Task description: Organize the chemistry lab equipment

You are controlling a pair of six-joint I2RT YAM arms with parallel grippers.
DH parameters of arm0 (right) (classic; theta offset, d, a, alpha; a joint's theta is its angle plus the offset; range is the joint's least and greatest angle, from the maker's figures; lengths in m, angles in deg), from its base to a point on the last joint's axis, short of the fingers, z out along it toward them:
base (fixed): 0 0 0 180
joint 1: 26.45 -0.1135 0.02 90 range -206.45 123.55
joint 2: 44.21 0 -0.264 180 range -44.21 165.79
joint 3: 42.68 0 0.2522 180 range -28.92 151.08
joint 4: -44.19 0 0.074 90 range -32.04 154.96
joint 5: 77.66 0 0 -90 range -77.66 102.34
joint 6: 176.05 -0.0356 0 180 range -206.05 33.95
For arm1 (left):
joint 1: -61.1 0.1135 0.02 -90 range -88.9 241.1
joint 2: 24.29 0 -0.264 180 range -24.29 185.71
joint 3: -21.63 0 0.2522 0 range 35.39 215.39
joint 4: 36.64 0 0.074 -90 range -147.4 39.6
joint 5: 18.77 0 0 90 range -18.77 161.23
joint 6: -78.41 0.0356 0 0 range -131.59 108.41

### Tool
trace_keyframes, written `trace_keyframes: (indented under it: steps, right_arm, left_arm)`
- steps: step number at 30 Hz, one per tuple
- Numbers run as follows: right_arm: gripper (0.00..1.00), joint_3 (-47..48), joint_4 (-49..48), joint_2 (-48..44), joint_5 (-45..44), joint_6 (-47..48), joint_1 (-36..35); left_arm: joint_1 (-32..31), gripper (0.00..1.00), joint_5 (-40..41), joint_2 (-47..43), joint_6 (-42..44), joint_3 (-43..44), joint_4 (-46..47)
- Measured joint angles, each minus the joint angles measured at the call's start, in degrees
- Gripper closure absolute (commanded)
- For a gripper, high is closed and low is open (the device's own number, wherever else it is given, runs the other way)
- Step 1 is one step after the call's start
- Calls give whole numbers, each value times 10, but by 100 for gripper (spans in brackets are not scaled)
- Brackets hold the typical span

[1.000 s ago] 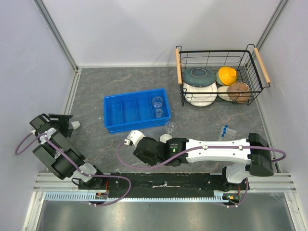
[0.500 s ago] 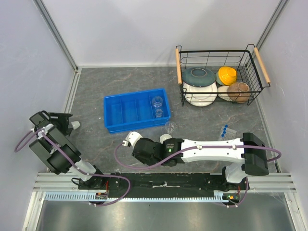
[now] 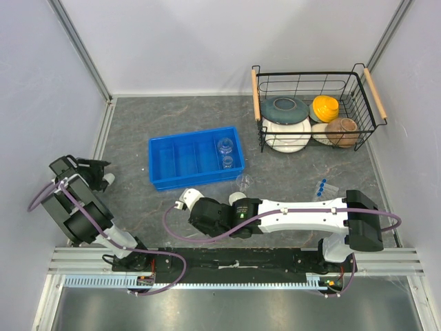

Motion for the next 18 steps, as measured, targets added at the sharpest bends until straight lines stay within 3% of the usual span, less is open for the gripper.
trace_keyframes:
  steps: [7,18]
  right_arm:
    - [59,0,0,-1,2,-12,0]
    - [63,-16,-2,-32,3,-35,-2]
  left_arm:
    - [-24,31,-2,0,0,0,1]
    - [-27,73,-4,0,2,-1,-3]
